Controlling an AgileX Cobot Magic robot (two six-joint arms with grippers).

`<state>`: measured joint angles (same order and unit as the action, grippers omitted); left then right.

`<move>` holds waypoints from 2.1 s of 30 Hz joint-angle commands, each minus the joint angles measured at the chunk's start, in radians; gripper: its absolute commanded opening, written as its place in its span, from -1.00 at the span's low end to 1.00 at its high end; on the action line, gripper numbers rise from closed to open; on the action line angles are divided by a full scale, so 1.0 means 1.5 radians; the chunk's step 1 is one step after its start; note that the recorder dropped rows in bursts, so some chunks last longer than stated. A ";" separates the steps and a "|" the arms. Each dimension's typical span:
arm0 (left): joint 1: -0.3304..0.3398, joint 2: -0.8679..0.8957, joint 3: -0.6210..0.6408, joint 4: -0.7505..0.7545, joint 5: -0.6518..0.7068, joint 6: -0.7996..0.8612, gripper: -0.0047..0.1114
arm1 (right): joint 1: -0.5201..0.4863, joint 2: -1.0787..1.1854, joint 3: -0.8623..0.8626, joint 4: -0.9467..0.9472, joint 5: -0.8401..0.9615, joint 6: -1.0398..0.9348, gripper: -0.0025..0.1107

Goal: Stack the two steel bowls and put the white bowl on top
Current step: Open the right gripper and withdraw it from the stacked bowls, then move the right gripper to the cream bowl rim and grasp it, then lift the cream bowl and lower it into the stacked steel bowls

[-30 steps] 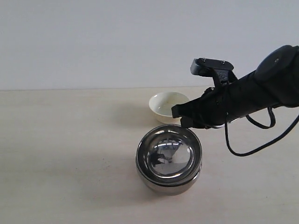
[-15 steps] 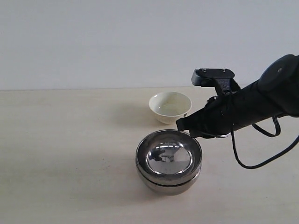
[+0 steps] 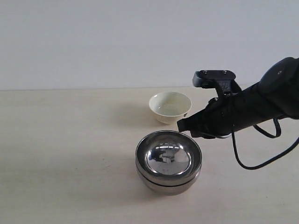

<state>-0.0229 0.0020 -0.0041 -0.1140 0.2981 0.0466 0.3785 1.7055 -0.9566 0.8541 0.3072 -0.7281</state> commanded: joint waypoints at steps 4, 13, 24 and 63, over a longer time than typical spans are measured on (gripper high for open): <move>0.001 -0.001 0.003 -0.004 0.001 -0.001 -0.84 | 0.001 -0.025 -0.010 -0.001 -0.132 0.015 -0.68; 0.001 -0.001 0.003 -0.004 0.001 -0.001 -0.84 | -0.032 0.129 -0.209 0.009 -0.053 0.098 -0.14; 0.001 -0.001 0.003 -0.004 0.001 -0.001 -0.84 | -0.069 0.417 -0.490 0.009 -0.006 0.140 0.19; 0.001 -0.001 0.003 -0.004 0.001 -0.001 -0.84 | -0.072 0.223 -0.524 -0.195 0.381 0.239 -0.96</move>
<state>-0.0229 0.0020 -0.0041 -0.1140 0.2999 0.0466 0.2805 2.0738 -1.7426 0.6643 0.7684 -0.4283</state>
